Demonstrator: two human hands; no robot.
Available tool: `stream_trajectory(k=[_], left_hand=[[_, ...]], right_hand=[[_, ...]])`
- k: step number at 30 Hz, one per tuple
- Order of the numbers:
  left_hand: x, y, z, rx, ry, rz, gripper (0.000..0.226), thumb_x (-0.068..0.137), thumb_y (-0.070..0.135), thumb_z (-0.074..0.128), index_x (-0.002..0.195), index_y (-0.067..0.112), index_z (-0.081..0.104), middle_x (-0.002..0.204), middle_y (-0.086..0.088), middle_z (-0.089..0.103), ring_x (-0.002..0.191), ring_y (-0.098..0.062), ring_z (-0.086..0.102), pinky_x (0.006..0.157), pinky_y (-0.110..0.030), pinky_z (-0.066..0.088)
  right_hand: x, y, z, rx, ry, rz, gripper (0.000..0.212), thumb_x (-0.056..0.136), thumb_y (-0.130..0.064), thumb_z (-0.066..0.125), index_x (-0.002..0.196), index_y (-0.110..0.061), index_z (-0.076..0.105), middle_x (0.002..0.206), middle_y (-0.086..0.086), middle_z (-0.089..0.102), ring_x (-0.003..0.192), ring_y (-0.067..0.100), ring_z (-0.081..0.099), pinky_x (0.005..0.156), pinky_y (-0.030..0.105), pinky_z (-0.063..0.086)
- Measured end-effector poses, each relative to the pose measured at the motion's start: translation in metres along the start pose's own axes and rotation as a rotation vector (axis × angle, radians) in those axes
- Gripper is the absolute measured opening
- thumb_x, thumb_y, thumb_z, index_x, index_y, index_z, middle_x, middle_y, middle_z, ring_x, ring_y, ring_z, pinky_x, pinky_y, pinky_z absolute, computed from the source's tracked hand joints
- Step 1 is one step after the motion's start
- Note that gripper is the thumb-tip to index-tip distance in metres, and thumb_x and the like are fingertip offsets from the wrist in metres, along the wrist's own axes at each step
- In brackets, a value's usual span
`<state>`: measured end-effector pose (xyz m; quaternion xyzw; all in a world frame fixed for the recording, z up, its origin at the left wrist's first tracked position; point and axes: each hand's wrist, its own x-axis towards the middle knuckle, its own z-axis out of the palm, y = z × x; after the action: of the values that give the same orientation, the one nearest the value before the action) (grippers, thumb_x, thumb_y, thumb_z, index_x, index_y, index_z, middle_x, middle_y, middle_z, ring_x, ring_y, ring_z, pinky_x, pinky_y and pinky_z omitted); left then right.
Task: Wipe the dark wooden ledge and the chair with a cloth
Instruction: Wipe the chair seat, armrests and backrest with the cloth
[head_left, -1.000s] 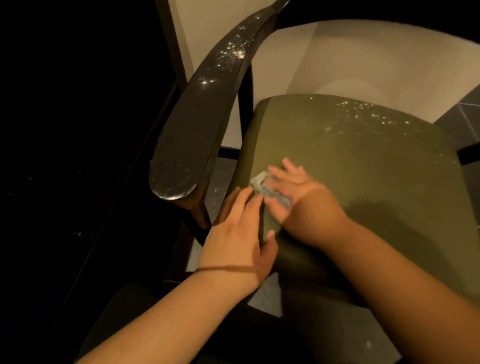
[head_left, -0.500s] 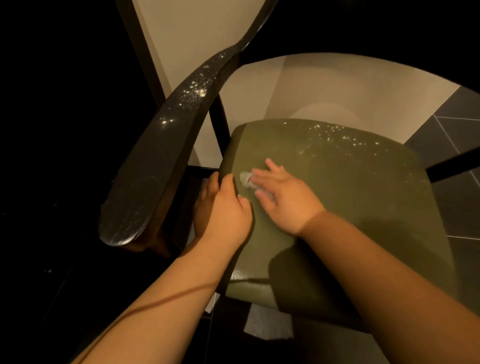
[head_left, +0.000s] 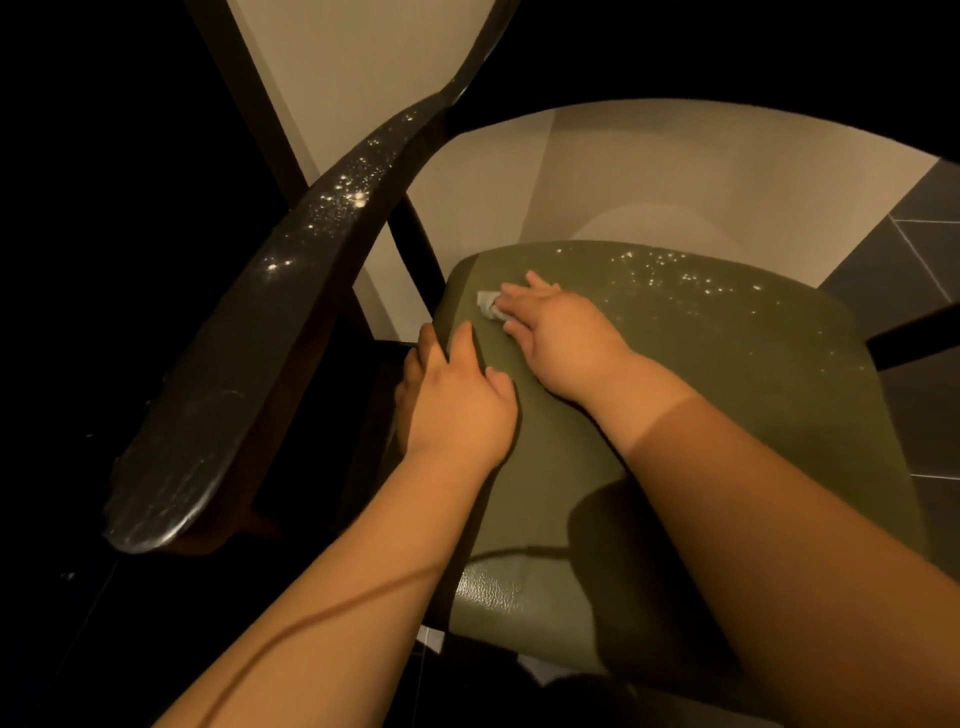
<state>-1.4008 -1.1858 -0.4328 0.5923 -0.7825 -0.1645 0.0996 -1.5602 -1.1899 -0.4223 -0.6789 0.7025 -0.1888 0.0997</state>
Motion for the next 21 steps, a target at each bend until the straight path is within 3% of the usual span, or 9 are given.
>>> stream_trajectory(k=[3,6,9,12,18,21], left_hand=[[0.0,-0.003,0.003,0.008,0.02,0.005,0.063,0.098,0.043,0.043,0.157,0.03,0.029,0.169,-0.013,0.021,0.151,-0.037,0.028,0.118,-0.053,0.034],[0.0,0.001,0.005,0.047,0.034,0.003,0.064,0.097,0.045,0.043,0.158,0.028,0.03,0.169,-0.014,0.022,0.151,-0.037,0.029,0.117,-0.051,0.033],[-0.001,0.0,0.004,0.061,0.04,-0.002,0.068,0.096,0.047,0.042,0.16,0.029,0.028,0.17,-0.014,0.021,0.153,-0.035,0.025,0.121,-0.05,0.027],[-0.001,-0.001,0.005,0.097,0.048,0.018,0.069,0.096,0.048,0.038,0.161,0.029,0.025,0.171,-0.012,0.019,0.155,-0.034,0.02,0.125,-0.052,0.021],[0.003,0.001,0.009,0.175,0.033,0.095,0.072,0.098,0.043,0.033,0.167,0.029,0.016,0.175,-0.005,0.008,0.16,-0.031,0.009,0.128,-0.057,0.013],[0.004,0.001,0.011,0.171,0.026,0.105,0.072,0.099,0.042,0.032,0.167,0.029,0.014,0.175,-0.003,0.005,0.16,-0.029,0.007,0.128,-0.056,0.013]], right_hand=[[-0.036,-0.01,0.007,-0.009,-0.004,-0.063,0.039,0.106,-0.016,0.054,0.144,-0.009,0.058,0.157,0.01,0.049,0.153,0.033,0.032,0.125,0.042,0.02],[-0.014,0.003,0.0,-0.046,-0.029,-0.061,0.04,0.107,-0.016,0.051,0.146,-0.008,0.056,0.156,0.011,0.049,0.153,0.032,0.032,0.125,0.038,0.016],[0.036,0.034,-0.014,-0.117,-0.06,0.09,0.043,0.105,-0.015,0.05,0.149,-0.011,0.052,0.16,0.017,0.042,0.152,0.039,0.031,0.125,0.046,0.026],[0.052,0.059,-0.032,-0.105,0.044,0.189,0.035,0.106,-0.016,0.049,0.138,-0.008,0.062,0.153,0.017,0.052,0.147,0.04,0.04,0.119,0.045,0.036],[0.003,-0.003,-0.01,-0.049,-0.008,-0.012,0.04,0.108,-0.016,0.047,0.147,-0.01,0.055,0.159,0.009,0.045,0.152,0.03,0.033,0.123,0.037,0.023],[0.02,0.018,-0.014,-0.112,-0.022,-0.064,0.039,0.107,-0.015,0.049,0.145,-0.008,0.057,0.158,0.011,0.046,0.152,0.031,0.034,0.123,0.039,0.025]])
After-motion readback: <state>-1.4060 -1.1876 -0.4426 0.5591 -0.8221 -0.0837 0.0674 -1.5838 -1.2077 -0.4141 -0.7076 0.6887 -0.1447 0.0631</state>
